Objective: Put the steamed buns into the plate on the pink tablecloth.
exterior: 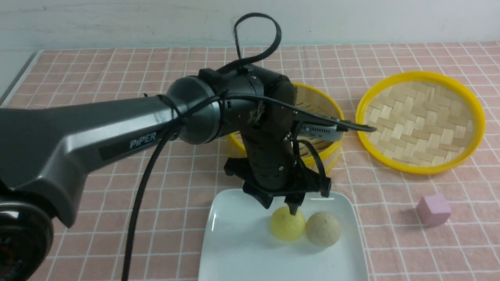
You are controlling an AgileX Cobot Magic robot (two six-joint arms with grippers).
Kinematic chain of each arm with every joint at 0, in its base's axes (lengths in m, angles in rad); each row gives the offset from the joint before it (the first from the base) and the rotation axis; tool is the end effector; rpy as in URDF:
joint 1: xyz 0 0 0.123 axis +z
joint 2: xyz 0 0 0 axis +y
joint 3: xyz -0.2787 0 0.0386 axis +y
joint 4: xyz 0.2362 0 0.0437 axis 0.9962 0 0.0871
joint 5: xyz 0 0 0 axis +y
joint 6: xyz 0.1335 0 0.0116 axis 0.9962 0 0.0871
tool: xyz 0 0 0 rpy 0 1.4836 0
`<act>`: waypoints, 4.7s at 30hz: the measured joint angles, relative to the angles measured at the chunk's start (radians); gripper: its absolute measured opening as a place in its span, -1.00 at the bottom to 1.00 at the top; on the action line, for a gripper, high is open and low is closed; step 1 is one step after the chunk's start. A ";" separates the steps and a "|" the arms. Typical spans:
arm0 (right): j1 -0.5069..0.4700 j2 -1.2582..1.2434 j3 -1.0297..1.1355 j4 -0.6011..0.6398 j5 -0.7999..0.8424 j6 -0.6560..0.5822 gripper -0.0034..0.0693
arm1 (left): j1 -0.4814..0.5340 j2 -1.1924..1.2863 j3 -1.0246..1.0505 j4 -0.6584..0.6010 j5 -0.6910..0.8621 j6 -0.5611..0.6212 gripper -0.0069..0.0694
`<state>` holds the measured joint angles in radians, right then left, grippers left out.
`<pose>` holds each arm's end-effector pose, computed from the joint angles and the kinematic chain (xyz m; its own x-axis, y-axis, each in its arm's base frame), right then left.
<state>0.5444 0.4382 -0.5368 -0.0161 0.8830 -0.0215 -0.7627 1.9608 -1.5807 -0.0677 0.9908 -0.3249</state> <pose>0.0842 0.0490 0.2569 -0.5328 -0.3596 -0.7660 -0.5269 0.8493 -0.0323 0.2949 -0.2923 0.1908 -0.8967 0.3677 -0.2465 0.4104 0.8992 -0.1514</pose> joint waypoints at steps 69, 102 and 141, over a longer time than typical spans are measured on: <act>0.000 0.000 0.000 0.004 -0.007 0.000 -0.53 | 0.205 -0.244 -0.117 0.011 0.248 0.042 -0.74; 0.000 0.000 -0.047 0.016 0.060 0.000 -0.47 | 0.059 -0.096 0.172 0.076 -0.086 -0.196 0.12; 0.000 -0.298 0.155 -0.100 -0.475 0.124 -0.92 | 0.059 -0.163 0.100 0.142 -0.071 -0.196 -0.70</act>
<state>0.5444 0.1398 -0.3821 -0.1160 0.4077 0.1026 -0.7041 1.7975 -1.4807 0.0747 0.9202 -0.5213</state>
